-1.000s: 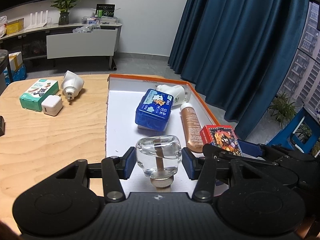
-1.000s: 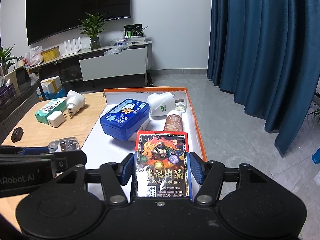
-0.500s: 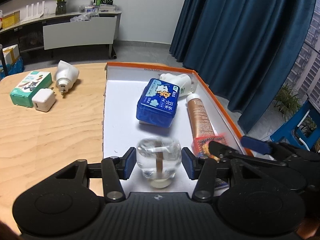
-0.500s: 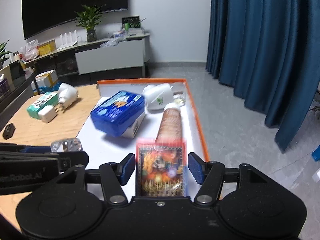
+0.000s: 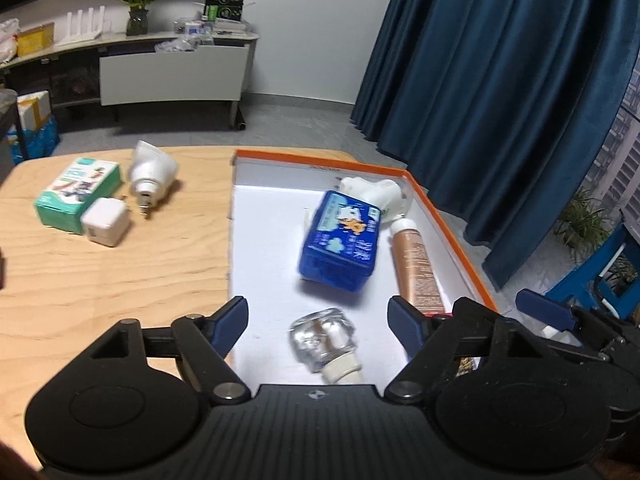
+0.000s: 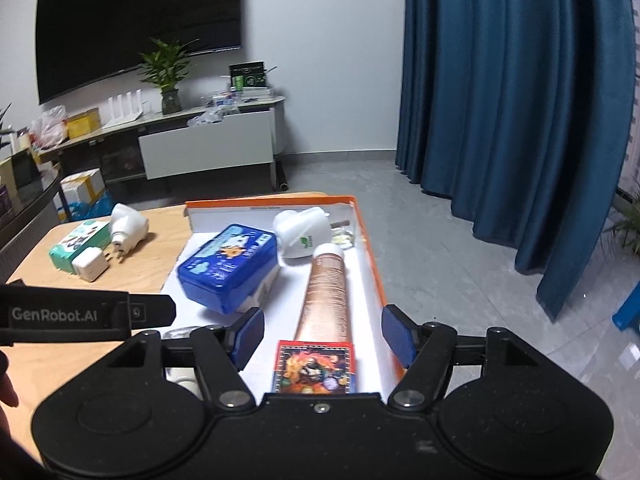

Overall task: Organize rigid objects
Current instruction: 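Grasp the black UGREEN charger with the left gripper while the right grasps the white plug device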

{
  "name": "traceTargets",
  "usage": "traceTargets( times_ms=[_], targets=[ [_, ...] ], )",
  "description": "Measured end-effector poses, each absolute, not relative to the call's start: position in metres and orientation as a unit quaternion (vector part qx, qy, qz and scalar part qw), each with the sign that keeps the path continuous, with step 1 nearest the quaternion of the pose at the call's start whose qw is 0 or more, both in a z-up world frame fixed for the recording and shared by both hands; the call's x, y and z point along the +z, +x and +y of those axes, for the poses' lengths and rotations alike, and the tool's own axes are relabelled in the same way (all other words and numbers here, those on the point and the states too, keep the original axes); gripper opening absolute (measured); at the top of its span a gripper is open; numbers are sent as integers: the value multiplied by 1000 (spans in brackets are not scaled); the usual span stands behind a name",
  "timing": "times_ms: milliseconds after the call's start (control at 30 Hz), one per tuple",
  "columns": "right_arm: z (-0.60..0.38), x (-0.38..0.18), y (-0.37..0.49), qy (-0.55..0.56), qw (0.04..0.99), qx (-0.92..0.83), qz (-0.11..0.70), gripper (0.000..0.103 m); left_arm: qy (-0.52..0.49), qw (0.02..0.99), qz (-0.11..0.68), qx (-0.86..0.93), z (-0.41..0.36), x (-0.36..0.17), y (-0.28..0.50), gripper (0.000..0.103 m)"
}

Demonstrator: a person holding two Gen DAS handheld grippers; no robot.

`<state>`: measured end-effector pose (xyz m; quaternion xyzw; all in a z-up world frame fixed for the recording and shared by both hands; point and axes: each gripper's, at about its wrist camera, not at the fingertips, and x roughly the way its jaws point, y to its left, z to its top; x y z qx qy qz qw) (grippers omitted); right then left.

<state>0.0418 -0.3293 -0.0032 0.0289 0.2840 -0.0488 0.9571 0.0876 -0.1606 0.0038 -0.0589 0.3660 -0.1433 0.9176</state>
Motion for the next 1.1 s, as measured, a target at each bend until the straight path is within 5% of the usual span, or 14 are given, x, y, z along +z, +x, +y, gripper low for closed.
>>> traceTargets(
  times_ms=[167, 1100],
  targets=[
    [-312, 3, 44, 23, 956, -28, 290, 82, -48, 923, 365, -116, -141, 9, 78, 93],
    [-180, 1, 75, -16, 942, 115, 316, 82, -107, 929, 348, 61, 21, -9, 63, 95]
  ],
)
